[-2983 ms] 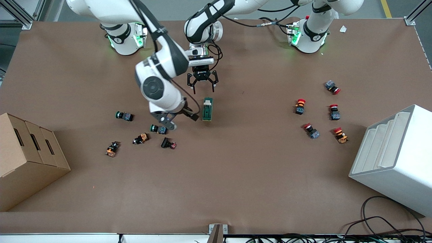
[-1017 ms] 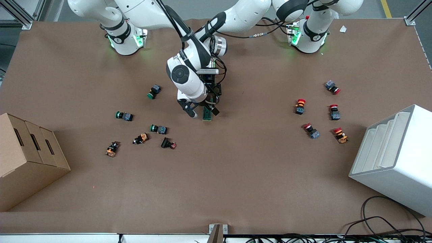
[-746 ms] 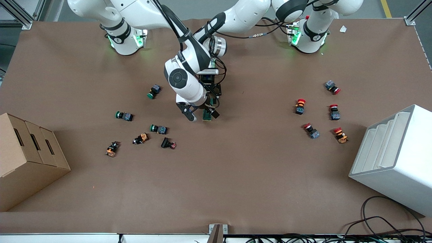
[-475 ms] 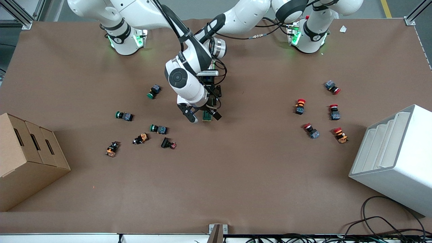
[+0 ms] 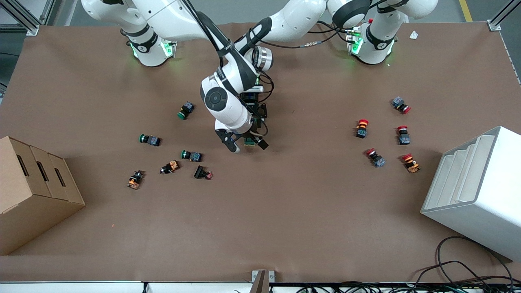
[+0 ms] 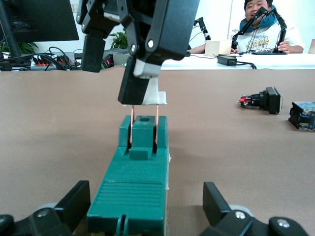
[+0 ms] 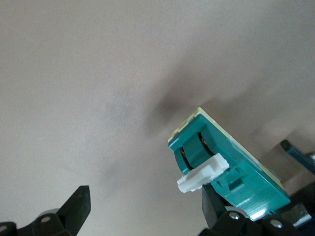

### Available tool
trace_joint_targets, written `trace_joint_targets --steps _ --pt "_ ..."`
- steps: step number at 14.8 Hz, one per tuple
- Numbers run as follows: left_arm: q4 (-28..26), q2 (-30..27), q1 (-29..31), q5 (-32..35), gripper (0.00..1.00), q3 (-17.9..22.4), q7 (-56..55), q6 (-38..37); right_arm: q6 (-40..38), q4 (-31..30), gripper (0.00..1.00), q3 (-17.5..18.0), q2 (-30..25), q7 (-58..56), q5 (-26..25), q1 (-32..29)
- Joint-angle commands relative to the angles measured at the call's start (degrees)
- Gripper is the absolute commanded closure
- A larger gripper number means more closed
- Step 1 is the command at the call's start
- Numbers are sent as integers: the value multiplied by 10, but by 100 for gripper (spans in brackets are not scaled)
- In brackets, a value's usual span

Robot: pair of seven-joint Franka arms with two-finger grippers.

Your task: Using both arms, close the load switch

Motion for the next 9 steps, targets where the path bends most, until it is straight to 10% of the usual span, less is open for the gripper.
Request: trace_joint_targets --steps 1,9 --pt "15 24 5 -1 0 3 2 7 1 41 0 4 30 -13 12 -16" --pt "15 17 7 -1 0 3 3 7 -22 69 0 4 47 -47 11 -39"
